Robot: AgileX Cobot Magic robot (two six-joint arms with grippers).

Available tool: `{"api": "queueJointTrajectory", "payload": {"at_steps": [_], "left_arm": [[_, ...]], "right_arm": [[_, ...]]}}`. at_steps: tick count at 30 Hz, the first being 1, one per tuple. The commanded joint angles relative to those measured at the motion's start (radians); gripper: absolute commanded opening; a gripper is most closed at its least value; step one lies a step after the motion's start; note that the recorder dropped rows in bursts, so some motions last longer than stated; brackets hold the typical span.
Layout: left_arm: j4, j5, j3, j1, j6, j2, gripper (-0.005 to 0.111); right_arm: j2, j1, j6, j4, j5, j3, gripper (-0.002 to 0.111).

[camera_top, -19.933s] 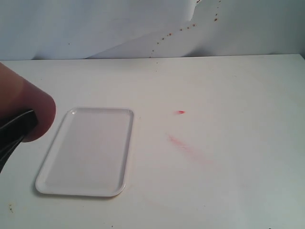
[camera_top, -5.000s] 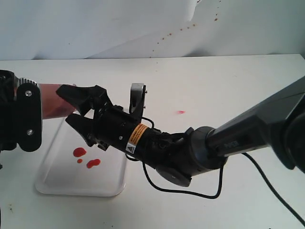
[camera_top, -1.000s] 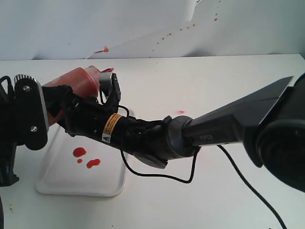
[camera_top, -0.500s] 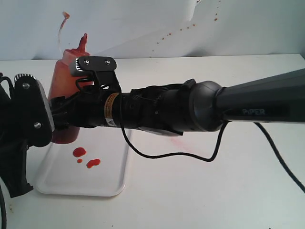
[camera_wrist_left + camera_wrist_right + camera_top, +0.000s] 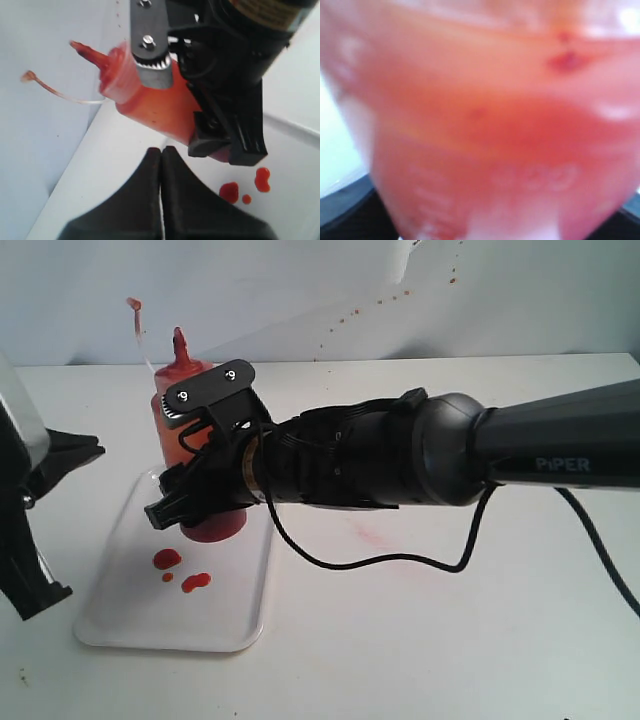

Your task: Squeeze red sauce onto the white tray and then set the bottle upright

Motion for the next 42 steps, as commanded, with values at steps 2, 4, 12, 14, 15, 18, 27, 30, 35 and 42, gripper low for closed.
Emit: {"api": "queueJointTrajectory", "payload": {"at_steps": [2,4,12,14,15,18,27,30,35,42], "left_arm": [[0.019,-0.064,-0.004,-0.003,-0.138,-0.039,0.000],[0.029,-0.086,-0.004,0.003,-0.190,-0.036,0.000],[0.027,-0.248,0.034,0.143,-0.388,-0.033,0.000],[0.027,-0.330,0.065,0.197,-0.438,-0.033,0.000],[0.027,-0.378,0.079,0.223,-0.459,-0.033,0.000],[0.027,-0.524,0.132,0.293,-0.529,-0.033,0.000],[-0.107,-0.791,0.183,0.397,-0.540,0.160,0.000],[-0.105,-0.908,0.183,0.397,-0.529,0.318,0.000],[-0.105,-1.031,0.183,0.397,-0.474,0.499,0.000],[-0.248,-1.119,0.183,0.397,-0.374,0.622,0.000]], "right_arm": [[-0.024,-0.026,-0.009,-0.045,0.024,-0.013,0.000],[-0.030,-0.043,-0.009,-0.038,0.027,-0.013,0.000],[-0.087,-0.109,-0.009,-0.038,0.023,-0.006,0.000],[-0.105,-0.133,-0.009,-0.038,0.002,0.012,0.000],[-0.114,-0.149,-0.009,-0.038,-0.016,0.026,0.000],[-0.141,-0.211,-0.011,-0.039,-0.092,0.081,0.000],[-0.219,-0.404,-0.177,-0.027,-0.277,0.291,0.000],[-0.227,-0.439,-0.392,0.139,-0.370,0.360,0.000],[-0.227,-0.491,-0.802,0.513,-0.537,0.477,0.000],[-0.140,-0.503,-0.847,0.617,-0.592,0.495,0.000]]}}
